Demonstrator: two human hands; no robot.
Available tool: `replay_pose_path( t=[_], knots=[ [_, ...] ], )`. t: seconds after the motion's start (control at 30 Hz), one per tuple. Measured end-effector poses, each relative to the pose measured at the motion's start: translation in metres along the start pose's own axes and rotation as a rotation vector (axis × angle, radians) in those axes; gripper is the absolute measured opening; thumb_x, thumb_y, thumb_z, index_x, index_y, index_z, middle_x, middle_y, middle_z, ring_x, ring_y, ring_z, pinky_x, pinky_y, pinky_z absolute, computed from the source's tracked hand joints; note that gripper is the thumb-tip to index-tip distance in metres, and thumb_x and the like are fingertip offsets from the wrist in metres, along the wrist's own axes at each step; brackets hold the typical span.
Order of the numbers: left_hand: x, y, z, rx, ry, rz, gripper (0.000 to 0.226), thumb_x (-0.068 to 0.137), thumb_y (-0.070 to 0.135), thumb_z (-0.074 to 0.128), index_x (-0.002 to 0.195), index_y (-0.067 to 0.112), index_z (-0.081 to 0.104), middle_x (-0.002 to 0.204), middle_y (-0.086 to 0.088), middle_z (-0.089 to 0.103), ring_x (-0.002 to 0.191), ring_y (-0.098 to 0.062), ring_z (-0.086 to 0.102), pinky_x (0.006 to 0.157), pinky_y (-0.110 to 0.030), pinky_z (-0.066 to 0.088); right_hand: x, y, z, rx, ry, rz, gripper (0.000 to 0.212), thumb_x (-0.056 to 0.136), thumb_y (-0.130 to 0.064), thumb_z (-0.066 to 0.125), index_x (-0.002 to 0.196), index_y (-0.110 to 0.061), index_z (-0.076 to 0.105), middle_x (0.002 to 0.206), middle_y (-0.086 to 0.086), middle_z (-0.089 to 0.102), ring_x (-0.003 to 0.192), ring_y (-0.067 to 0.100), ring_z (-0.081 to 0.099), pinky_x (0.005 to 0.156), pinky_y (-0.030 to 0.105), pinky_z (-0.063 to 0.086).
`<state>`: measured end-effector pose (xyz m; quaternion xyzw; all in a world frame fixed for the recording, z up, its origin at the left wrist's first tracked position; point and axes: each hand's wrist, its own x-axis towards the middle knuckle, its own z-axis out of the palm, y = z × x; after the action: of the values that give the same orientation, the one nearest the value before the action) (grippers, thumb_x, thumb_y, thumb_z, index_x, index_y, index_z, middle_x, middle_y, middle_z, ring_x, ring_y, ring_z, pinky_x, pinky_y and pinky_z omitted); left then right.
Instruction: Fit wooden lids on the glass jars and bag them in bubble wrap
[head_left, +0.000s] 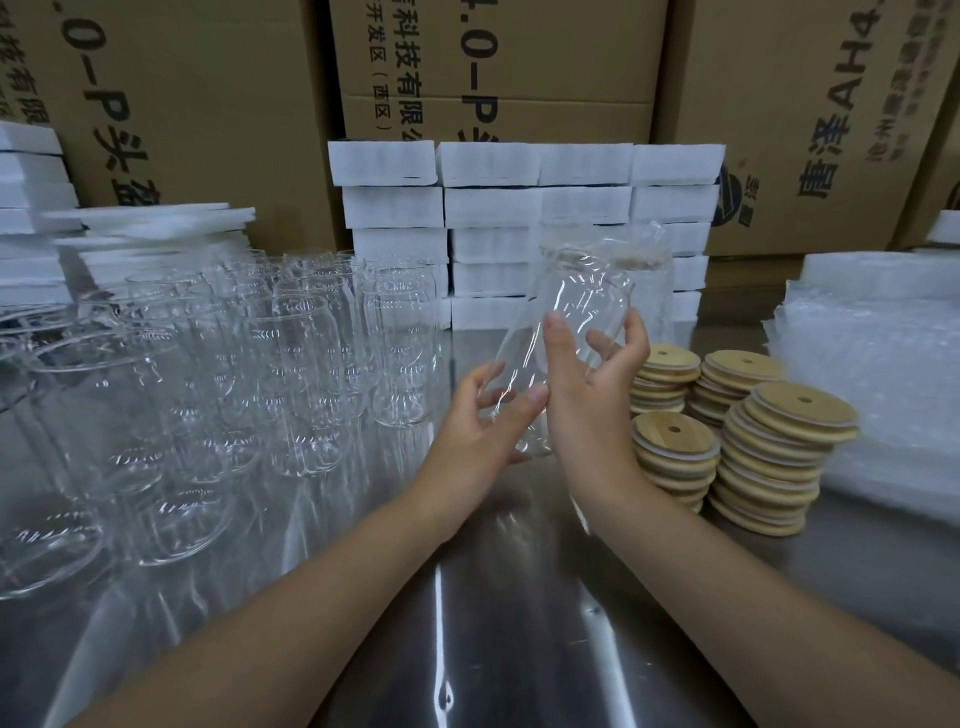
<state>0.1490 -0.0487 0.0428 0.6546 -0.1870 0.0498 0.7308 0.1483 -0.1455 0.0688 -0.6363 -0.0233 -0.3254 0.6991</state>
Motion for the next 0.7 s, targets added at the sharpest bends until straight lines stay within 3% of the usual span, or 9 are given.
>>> replay_pose_path(
  t=[0.1,0.17,0.3,0.4,0.53,0.7],
  knots=[
    [0.001,-0.003,-0.002,0.101,-0.003,0.081,0.074,0.078,0.049,0.062,0.141,0.025,0.033,0.112,0.027,0.043,0.088,0.020,0.058,0.067,-0.020,0.056,0.003,0.001,-0.001,0.005,-0.007,0.033,0.082,0.086,-0.046,0.061,0.148,-0.025,0.012,0.134,-0.003,0.038,0.098,-0.005,0.049,0.073,0.009,0.039],
    [0.001,-0.002,-0.002,0.142,-0.008,0.092,0.071,0.081,0.050,0.057,0.142,0.024,0.032,0.110,0.026,0.043,0.082,0.023,0.056,0.070,-0.023,0.058,0.004,0.001,-0.002,0.003,-0.013,0.044,0.083,0.085,-0.048,0.062,0.148,-0.027,0.013,0.131,-0.005,0.039,0.093,-0.011,0.048,0.065,0.004,0.040],
    [-0.001,-0.002,-0.001,0.111,-0.020,0.081,0.062,0.081,0.063,0.056,0.131,0.030,0.038,0.110,0.013,0.053,0.079,0.012,0.063,0.068,-0.024,0.057,0.006,-0.001,-0.003,0.013,-0.011,0.057,0.085,0.081,-0.049,0.066,0.146,-0.028,0.016,0.130,-0.003,0.044,0.098,-0.004,0.052,0.075,0.014,0.042],
    [-0.001,-0.003,-0.002,0.023,-0.020,0.042,0.068,0.070,0.059,0.050,0.128,0.023,0.047,0.106,-0.003,0.057,0.083,-0.010,0.065,0.061,-0.022,0.054,0.008,0.000,-0.003,0.081,-0.043,0.107,0.087,0.077,-0.048,0.073,0.143,-0.031,0.019,0.130,0.000,0.049,0.108,0.010,0.059,0.079,0.023,0.048],
    [0.005,-0.002,-0.003,-0.130,0.005,-0.033,0.028,0.092,0.048,0.042,0.104,0.028,0.057,0.084,-0.006,0.062,0.063,-0.014,0.067,0.055,-0.026,0.056,0.009,-0.001,-0.001,0.155,-0.093,0.172,0.101,0.057,-0.057,0.075,0.141,-0.031,0.026,0.127,-0.001,0.057,0.112,0.018,0.061,0.098,0.042,0.048],
    [0.012,-0.004,-0.007,-0.243,-0.018,-0.151,0.038,0.097,0.052,0.034,0.109,0.024,0.056,0.071,-0.007,0.069,0.056,-0.020,0.068,0.049,-0.028,0.053,0.008,-0.001,-0.003,0.196,-0.130,0.228,0.092,0.067,-0.049,0.077,0.142,-0.035,0.025,0.126,-0.004,0.056,0.101,0.010,0.064,0.073,0.024,0.052]
  ],
)
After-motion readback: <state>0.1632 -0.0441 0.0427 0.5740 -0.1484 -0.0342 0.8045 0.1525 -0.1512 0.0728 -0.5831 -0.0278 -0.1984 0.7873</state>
